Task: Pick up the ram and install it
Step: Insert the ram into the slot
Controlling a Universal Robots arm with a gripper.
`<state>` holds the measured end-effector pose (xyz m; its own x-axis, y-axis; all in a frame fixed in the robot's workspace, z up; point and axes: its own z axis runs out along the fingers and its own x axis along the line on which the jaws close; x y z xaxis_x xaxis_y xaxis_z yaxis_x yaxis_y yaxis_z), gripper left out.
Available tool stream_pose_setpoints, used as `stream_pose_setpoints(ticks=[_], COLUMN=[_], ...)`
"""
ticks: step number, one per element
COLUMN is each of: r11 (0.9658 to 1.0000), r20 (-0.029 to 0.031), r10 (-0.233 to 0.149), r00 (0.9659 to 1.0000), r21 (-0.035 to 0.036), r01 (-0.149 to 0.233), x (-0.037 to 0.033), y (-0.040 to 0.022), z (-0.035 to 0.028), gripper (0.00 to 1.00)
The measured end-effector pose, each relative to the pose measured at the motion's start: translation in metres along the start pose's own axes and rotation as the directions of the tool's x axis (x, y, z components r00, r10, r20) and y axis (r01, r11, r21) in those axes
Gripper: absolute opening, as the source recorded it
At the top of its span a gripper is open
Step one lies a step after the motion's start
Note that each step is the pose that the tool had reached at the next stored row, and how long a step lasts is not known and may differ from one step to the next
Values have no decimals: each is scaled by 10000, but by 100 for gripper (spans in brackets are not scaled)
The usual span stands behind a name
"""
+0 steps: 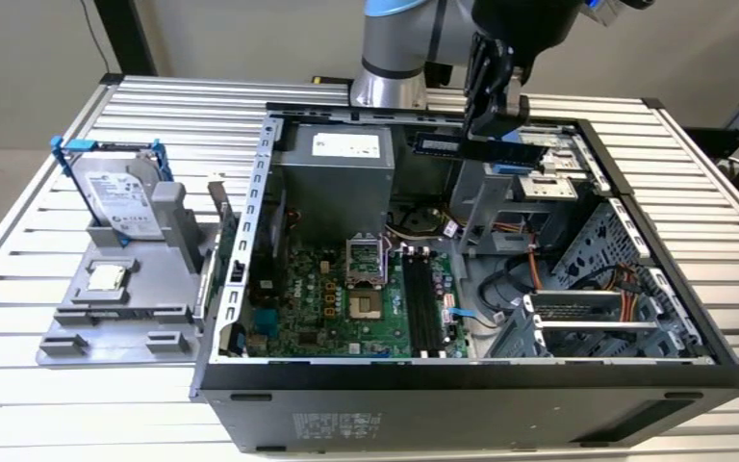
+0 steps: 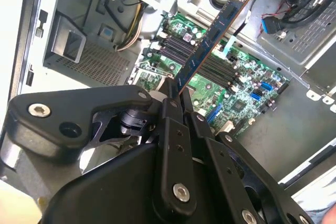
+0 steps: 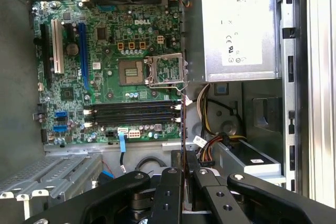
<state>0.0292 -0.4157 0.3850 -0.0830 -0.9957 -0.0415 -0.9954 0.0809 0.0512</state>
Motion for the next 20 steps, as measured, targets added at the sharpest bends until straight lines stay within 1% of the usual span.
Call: stream_pose_setpoints(ticks=[2, 5, 7, 10, 12, 14, 18, 20], r11=[9995, 9970, 9941, 9878, 9822, 9755, 9597, 9509], r20=[15, 41, 58, 85, 103, 123, 161, 179], r10=[300, 771, 1081, 1557, 1874, 2199, 2807, 3090], r00=[9995, 9970, 9941, 9878, 9822, 9754, 9597, 9509], r21=[13, 31, 43, 59, 70, 79, 97, 104], r01=[-300, -771, -1082, -1558, -1875, -2200, -2809, -3092], x=[-1, -1, -1, 0, 0, 0, 0, 0], y=[-1, 0, -1, 0, 0, 0, 0, 0], z=[0, 0, 1, 1, 0, 1, 1, 1], gripper=[0, 0, 0, 0, 0, 0, 0, 0])
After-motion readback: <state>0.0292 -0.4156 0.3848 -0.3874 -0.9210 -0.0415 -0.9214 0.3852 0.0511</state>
